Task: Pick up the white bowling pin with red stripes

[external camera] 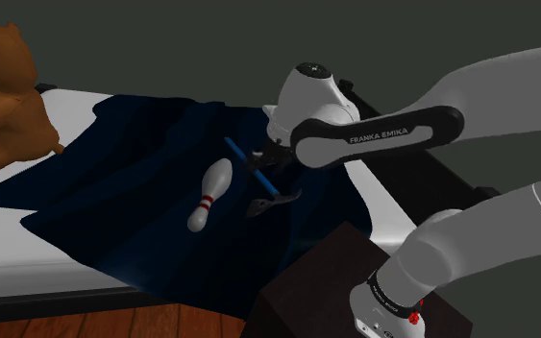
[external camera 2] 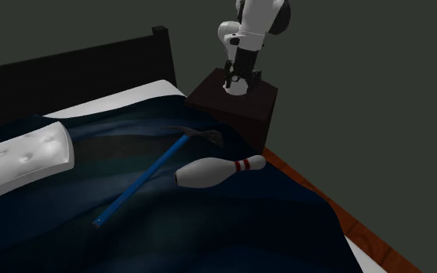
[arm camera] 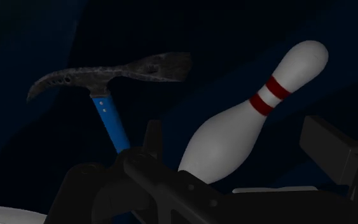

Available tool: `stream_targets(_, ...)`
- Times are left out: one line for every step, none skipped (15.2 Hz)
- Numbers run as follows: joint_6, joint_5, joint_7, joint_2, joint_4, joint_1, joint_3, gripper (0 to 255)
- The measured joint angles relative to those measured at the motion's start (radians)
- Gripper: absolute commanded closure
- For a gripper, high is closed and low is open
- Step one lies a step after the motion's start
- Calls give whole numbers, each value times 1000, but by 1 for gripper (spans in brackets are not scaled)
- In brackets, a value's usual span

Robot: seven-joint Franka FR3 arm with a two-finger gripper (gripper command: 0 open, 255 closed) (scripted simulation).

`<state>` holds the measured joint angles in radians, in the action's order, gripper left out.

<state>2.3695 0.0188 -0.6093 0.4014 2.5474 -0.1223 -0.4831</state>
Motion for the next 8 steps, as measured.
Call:
stream_targets(35,-29,-51,-43,-10,-24,-30,0)
stream_targets(65,-62,-109,-84,-22,-47,-63,0)
stream_targets(99,-107,-174,-135,-36,-76,-97,0)
stream_targets(126,-156,-242,-180,-48,-103,-128,0)
stream_targets(149,-217,-318,-231,-67,-132,-161,0)
stream_targets(165,-286,-396,-282,-89,-158,-186,0)
stream_targets(177,-357,-471,-329,-107,-179,-202,0)
stream_targets(181,-443,-558,-393,-140,-195,-214,0)
